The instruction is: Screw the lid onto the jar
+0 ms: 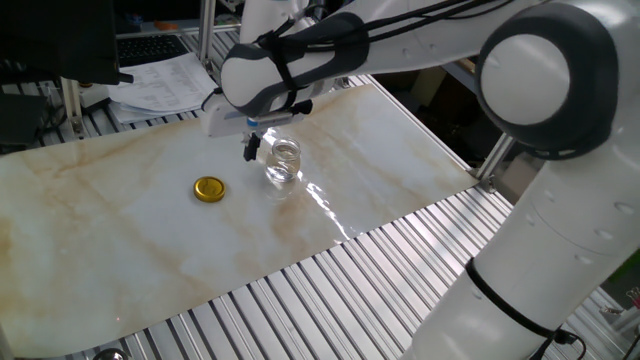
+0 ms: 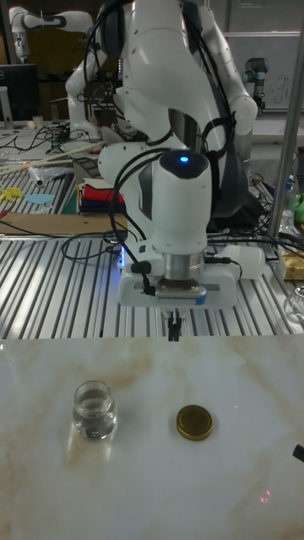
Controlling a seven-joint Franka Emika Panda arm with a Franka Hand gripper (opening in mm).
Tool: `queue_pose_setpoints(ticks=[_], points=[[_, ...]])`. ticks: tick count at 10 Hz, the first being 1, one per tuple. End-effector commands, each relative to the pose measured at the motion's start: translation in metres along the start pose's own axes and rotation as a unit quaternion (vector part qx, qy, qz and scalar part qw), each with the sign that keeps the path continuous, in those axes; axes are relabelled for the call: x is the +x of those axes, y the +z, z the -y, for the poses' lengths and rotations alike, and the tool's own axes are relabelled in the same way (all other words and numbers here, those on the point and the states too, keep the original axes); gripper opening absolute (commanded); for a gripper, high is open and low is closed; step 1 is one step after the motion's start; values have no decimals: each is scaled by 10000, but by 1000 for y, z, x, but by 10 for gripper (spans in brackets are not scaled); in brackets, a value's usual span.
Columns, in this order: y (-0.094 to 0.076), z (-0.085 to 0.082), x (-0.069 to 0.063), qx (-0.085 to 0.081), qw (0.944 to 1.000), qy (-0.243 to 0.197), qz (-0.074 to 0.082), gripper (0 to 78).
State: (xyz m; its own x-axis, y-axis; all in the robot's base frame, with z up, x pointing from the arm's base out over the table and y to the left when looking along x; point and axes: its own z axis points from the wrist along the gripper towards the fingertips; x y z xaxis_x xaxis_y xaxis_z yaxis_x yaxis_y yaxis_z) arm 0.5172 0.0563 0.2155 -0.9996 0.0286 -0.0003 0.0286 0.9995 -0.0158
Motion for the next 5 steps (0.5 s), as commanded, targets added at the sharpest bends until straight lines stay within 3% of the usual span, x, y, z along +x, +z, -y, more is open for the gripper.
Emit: queue_pose_setpoints(ticks=[1,2,5], points=[[14,-2,-24,1,9999,-82,132,0],[14,-2,-24,18,9999,-127,82,0],[14,-2,-24,95,9981,-482,-379,0]])
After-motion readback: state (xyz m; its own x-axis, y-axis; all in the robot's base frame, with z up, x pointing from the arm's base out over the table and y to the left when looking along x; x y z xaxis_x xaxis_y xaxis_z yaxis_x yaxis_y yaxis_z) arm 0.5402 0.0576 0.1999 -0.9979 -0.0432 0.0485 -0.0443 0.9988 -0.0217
